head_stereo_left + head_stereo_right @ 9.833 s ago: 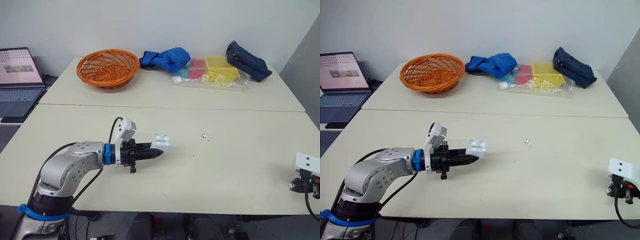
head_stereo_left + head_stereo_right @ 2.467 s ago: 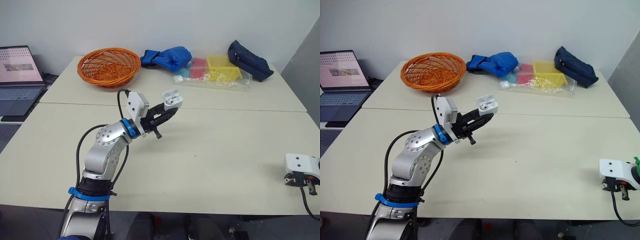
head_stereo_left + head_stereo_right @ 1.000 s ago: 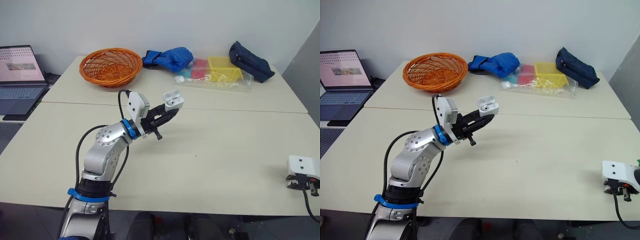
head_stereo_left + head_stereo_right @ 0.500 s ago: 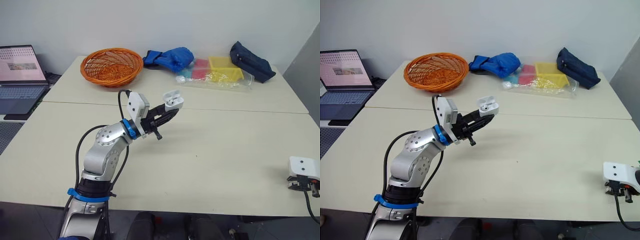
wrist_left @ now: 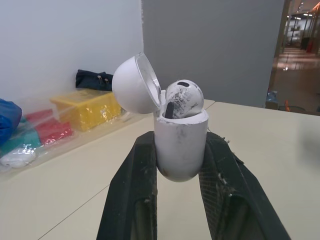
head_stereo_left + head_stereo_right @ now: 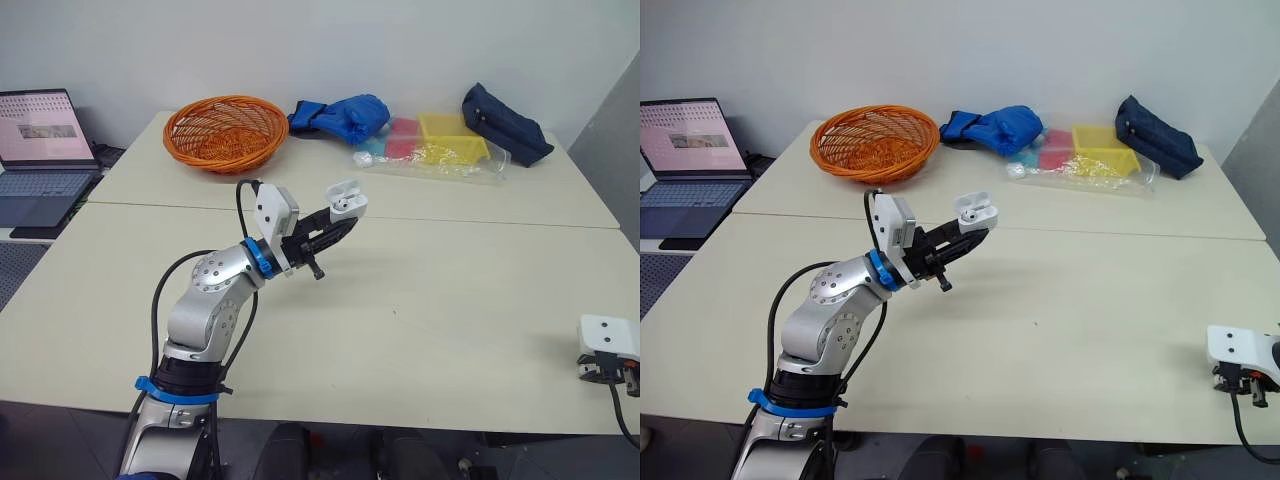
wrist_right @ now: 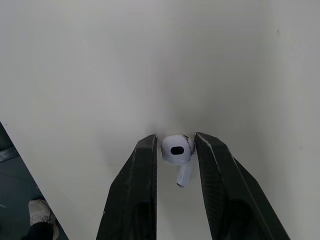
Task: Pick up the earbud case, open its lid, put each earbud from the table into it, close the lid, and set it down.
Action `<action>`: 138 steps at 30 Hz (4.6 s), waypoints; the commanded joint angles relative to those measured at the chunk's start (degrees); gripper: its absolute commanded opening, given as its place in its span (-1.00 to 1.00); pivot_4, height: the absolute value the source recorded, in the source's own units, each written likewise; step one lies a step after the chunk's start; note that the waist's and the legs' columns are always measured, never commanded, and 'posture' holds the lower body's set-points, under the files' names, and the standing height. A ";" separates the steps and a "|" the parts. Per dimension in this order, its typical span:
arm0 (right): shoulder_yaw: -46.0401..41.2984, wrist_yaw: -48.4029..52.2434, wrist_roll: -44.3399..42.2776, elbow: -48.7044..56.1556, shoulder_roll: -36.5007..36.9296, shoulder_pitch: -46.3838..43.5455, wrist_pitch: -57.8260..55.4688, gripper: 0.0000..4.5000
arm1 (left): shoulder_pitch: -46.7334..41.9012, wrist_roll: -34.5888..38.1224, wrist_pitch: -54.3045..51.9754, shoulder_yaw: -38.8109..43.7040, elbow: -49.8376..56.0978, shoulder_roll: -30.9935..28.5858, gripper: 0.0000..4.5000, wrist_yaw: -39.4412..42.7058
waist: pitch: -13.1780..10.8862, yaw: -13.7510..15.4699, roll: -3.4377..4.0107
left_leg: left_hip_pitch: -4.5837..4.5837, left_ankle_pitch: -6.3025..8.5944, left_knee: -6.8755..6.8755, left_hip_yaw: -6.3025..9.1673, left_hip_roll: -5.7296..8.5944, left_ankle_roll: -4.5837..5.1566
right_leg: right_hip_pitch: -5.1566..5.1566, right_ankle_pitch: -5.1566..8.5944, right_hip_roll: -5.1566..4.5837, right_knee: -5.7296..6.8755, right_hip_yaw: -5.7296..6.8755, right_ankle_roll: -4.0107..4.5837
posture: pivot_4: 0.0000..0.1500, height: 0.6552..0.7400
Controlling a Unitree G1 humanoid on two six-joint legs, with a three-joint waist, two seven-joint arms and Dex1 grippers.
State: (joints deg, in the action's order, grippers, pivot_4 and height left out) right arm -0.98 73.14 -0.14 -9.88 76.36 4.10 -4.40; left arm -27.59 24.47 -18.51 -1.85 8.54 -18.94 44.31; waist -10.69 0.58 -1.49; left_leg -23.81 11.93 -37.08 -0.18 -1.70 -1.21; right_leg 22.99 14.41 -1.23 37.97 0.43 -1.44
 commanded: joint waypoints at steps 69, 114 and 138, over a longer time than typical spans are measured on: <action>0.75 -47.77 -31.64 35.09 -57.14 -41.09 -35.38 -0.81 | -4.93 0.53 3.35 -0.28 -3.17 3.36 -0.67 1.68 | -0.01 -0.72 0.05 | -0.17 -0.18 0.12 0.05 -0.06 0.01 | 0.34 -0.38 0.18 0.00 -0.17 0.08 | 1.00 1.00; -9.73 -37.05 -49.67 30.82 -43.00 -49.19 -47.33 0.99 | -3.89 0.68 3.73 -0.49 -2.70 2.91 -0.67 2.64 | -0.04 -0.68 0.09 | -0.27 -0.17 0.17 0.05 -0.05 0.01 | 0.37 -0.36 0.11 -0.19 -0.13 0.08 | 1.00 1.00; 6.69 -27.80 -29.18 3.33 -47.56 -64.96 -45.04 -0.99 | -3.95 -0.06 4.72 -2.18 -1.76 3.24 -0.67 3.12 | -0.04 -0.52 0.10 | -1.02 -0.17 0.16 0.05 0.00 0.02 | 1.13 -0.53 0.10 -0.08 -0.08 0.34 | 1.00 1.00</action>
State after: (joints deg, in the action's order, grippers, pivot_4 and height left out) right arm 5.88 43.90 -29.10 -8.73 28.28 -59.85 -49.40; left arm -31.19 23.80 -14.45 -4.36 4.02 -15.92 47.84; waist -10.73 0.06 -1.39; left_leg -24.82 11.76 -36.92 -0.11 -1.72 -1.18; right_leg 24.12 13.87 -1.10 37.91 0.37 -1.10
